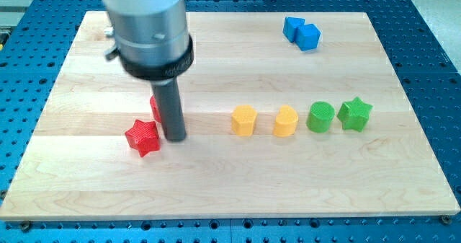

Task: Put the blue cube above the red circle

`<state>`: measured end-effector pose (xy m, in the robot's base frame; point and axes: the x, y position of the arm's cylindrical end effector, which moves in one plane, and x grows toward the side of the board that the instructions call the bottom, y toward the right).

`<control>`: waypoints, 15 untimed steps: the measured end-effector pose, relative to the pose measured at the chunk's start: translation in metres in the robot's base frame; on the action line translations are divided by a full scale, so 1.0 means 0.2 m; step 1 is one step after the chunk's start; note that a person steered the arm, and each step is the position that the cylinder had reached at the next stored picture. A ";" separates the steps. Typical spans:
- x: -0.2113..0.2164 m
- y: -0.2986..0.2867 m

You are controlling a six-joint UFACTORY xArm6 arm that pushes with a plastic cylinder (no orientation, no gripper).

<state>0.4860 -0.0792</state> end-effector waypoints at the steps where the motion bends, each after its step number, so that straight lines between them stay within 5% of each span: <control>1: -0.24 0.07; 4: -0.22 0.11; 7: -0.83 1.53; 11: -1.07 0.89; 12: -0.97 0.43; 13: -0.64 0.29; 15: -0.79 0.48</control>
<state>0.3271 0.0168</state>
